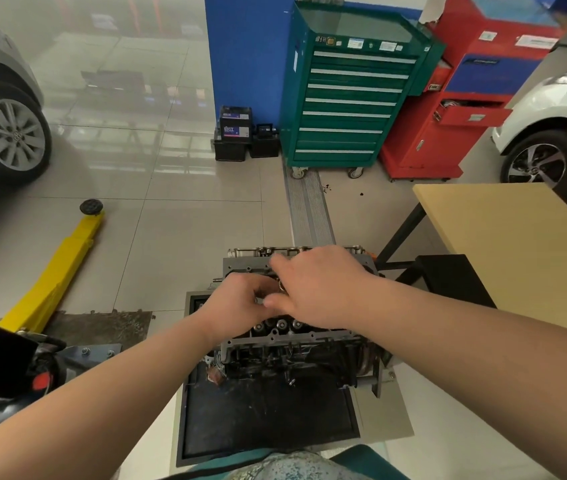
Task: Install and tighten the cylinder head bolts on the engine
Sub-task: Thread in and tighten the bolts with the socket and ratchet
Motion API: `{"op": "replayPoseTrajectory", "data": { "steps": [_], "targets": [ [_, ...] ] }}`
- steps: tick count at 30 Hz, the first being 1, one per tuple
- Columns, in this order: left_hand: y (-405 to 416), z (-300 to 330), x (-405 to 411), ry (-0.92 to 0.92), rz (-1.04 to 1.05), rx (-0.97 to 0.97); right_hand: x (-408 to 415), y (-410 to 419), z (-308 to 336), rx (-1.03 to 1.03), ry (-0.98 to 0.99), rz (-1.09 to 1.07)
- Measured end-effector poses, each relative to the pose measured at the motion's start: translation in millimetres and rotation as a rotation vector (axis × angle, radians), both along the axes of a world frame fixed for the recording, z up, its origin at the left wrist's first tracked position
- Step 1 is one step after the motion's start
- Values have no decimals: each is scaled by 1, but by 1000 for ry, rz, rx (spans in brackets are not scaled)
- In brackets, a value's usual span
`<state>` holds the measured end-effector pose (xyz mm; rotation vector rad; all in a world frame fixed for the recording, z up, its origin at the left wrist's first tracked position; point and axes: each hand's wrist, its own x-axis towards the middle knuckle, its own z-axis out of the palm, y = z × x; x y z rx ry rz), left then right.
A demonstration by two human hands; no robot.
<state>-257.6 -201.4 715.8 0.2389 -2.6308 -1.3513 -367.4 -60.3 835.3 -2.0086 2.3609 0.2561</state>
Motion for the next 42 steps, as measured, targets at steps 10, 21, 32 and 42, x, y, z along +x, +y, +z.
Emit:
{"op": "replayPoseTrajectory", "data": {
  "steps": [10,21,32,42],
  "targets": [
    [2,-3,0,3,-29,-27,-2,-3,-2,5,-75,12],
    [-10,-1,-1,-84,-41,40,-4,-1,-3,51,-69,51],
    [-11,1,-1,-99,-58,-5,-8,-4,-3,74,-166,-17],
    [-8,3,-5,-163,-46,164,-11,-5,-4,76,-121,-55]
  ]
}}
